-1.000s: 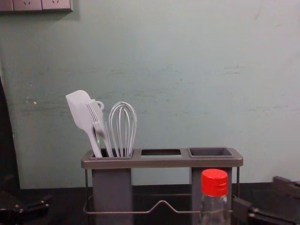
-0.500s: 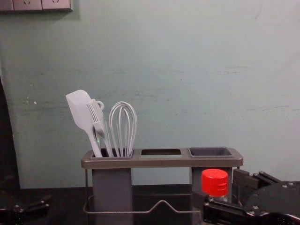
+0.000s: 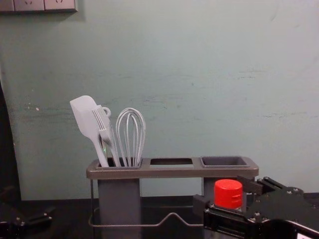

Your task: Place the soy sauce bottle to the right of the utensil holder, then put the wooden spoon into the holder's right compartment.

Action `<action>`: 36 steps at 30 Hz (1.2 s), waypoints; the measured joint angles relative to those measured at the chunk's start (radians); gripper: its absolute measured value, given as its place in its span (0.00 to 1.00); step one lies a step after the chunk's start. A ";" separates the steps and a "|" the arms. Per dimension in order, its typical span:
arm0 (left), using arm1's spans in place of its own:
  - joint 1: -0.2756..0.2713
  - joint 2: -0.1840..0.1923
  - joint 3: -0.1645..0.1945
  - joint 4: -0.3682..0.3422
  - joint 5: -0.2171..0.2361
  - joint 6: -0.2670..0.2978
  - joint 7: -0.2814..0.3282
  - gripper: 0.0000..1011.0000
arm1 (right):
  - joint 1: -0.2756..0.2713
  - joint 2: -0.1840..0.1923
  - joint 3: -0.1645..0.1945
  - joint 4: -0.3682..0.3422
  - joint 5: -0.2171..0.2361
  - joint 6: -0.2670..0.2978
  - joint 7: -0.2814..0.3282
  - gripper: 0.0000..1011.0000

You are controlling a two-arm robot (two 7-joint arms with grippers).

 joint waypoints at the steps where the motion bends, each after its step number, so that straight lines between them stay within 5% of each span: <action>1: 0.000 0.000 0.000 0.000 0.000 0.000 0.000 0.99 | 0.000 -0.002 0.001 0.001 -0.001 0.000 0.001 0.99; 8: 0.000 0.000 0.000 0.000 0.000 0.000 0.000 0.99 | -0.003 -0.020 0.016 0.005 -0.006 0.004 0.012 0.90; 24: 0.000 0.000 0.000 0.000 0.000 0.000 0.000 0.99 | -0.015 -0.052 0.045 0.006 -0.031 0.019 0.044 0.40; 36: 0.000 0.000 0.000 0.000 0.000 0.000 0.000 0.99 | -0.056 -0.052 0.106 -0.062 -0.025 0.025 0.062 0.38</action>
